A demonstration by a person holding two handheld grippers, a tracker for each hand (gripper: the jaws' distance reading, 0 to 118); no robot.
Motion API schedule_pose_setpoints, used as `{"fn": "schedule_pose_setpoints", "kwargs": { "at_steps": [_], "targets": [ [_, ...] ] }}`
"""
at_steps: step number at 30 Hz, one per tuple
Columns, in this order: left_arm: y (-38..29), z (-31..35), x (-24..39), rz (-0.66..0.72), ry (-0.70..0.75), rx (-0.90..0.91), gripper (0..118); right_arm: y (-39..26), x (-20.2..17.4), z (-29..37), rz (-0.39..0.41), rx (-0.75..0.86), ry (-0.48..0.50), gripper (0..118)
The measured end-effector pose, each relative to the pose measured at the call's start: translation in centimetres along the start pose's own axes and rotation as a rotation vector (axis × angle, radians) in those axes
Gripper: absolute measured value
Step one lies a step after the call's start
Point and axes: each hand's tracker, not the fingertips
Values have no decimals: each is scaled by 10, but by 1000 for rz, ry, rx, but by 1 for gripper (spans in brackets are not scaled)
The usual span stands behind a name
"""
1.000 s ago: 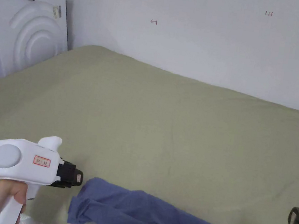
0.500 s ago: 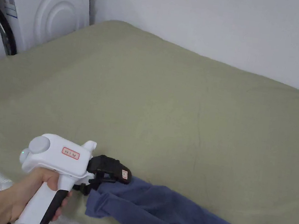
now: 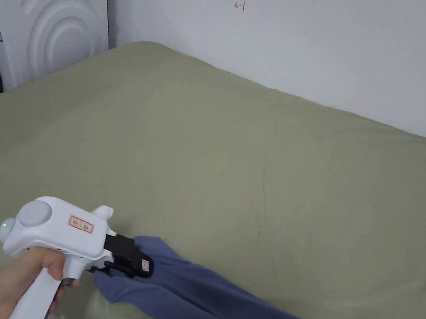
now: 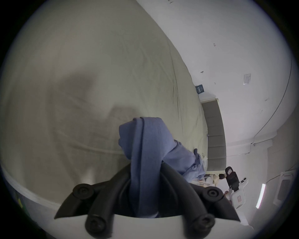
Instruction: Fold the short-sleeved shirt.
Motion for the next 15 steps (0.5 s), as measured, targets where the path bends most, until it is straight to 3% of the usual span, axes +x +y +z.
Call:
{"fn": "schedule_pose_setpoints", "kwargs": {
  "at_steps": [5, 10, 15],
  "targets": [
    [3, 48, 10, -41, 112, 70, 8, -1, 10, 10, -19, 24, 14, 1],
    [-14, 66, 62, -154, 213, 49, 8, -2, 20, 15, -46, 39, 16, 1],
    [-40, 36, 140, -401, 365, -6, 8, -7, 30, 20, -70, 36, 5, 1]
  ]
}}
